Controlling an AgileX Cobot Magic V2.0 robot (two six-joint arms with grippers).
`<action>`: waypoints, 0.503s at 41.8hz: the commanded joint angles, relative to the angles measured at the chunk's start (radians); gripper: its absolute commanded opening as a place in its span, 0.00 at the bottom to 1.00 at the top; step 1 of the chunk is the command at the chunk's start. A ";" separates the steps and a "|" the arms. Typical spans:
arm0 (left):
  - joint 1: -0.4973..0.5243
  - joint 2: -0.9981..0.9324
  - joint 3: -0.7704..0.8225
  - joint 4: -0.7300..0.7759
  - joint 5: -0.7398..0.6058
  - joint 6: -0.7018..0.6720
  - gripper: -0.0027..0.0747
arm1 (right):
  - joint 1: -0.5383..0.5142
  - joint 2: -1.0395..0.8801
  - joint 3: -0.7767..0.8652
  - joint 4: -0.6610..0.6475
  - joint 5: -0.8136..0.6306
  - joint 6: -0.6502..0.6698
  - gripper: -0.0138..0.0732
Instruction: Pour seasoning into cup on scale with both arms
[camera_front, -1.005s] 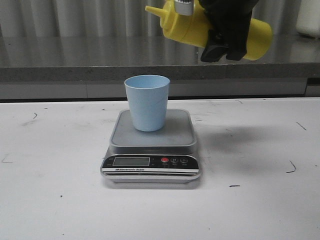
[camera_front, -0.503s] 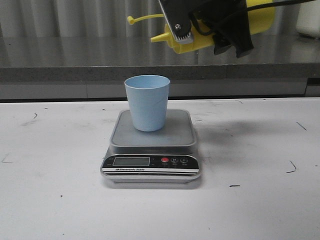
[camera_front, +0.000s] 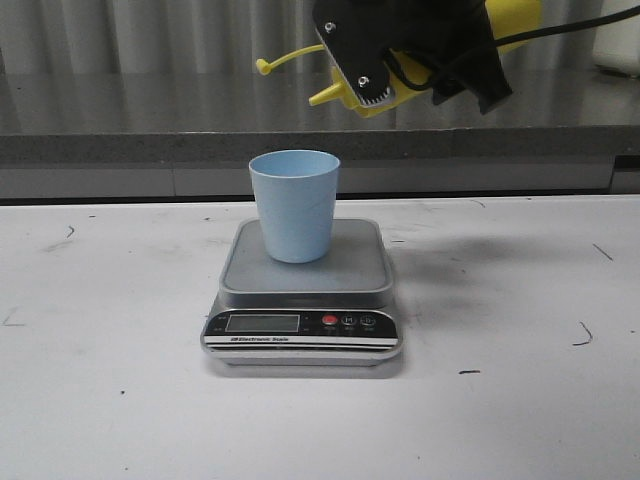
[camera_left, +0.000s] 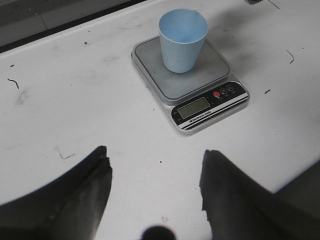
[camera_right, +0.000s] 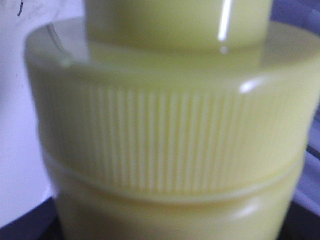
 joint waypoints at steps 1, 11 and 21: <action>0.005 0.002 -0.025 -0.006 -0.066 -0.003 0.53 | 0.003 -0.057 -0.039 -0.073 -0.003 0.046 0.50; 0.005 0.002 -0.025 -0.006 -0.066 -0.003 0.53 | 0.003 -0.057 -0.039 -0.051 0.010 0.401 0.50; 0.005 0.002 -0.025 -0.006 -0.066 -0.003 0.53 | -0.043 -0.107 -0.038 0.037 0.022 0.652 0.50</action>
